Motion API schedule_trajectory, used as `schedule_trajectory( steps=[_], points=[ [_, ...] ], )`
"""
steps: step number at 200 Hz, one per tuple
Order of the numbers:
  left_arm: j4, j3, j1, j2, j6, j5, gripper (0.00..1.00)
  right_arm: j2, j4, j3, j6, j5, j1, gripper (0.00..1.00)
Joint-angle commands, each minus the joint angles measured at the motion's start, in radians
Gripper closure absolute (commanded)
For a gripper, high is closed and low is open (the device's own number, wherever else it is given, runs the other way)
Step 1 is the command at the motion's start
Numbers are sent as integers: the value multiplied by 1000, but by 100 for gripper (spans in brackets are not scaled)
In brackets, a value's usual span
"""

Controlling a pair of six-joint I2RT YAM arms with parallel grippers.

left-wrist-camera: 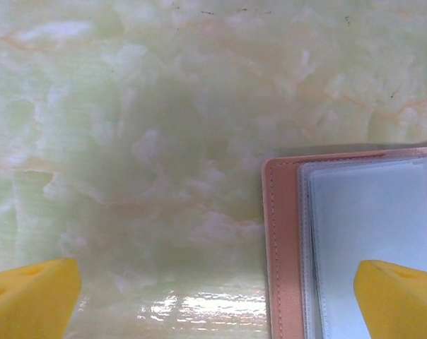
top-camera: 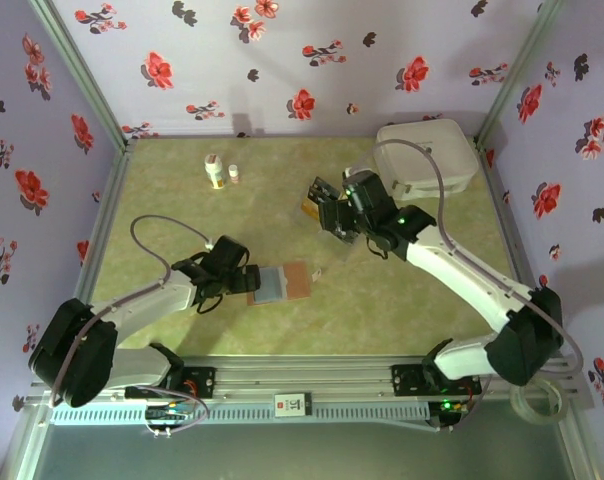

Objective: Put the credit cards into the card holder

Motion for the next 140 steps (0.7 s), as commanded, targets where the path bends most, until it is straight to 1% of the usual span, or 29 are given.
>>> schedule_trajectory(
  steps=[1, 14, 20, 29, 36, 55, 57, 70, 82, 94, 116, 140],
  points=[
    [-7, 21, -9, -17, 16, -16, 0, 75, -58, 57, -95, 26, -7, 1],
    [-10, 26, -8, -15, 20, -16, 0, 110, -75, 73, -135, -13, -9, 1],
    [-14, 29, -10, -16, 23, -16, 0, 130, -88, 84, -149, -28, -9, 4],
    [-18, 32, -8, -17, 29, -16, 0, 163, -113, 103, -171, -62, -13, 10],
    [-21, 34, -8, -16, 30, -16, 0, 186, -132, 117, -179, -78, -17, 17],
    [-19, 31, -8, -21, 31, -17, 0, 248, -178, 154, -197, -84, -31, 33],
    [-19, 30, -8, -23, 31, -16, 0, 253, -182, 158, -198, -83, -34, 33],
    [-17, 25, -9, -26, 30, -17, 0, 290, -202, 177, -200, -68, -44, 44],
    [-16, 20, -9, -31, 28, -17, 0, 318, -220, 191, -205, -67, -53, 49],
    [-19, 16, -9, -38, 29, -15, 0, 345, -231, 202, -210, -67, -60, 57],
    [-19, 2, -8, -55, 31, -18, 0, 383, -242, 219, -222, -59, -64, 64],
    [-19, -8, -7, -66, 28, -18, 0, 422, -251, 238, -236, -31, -66, 69]
  ],
)
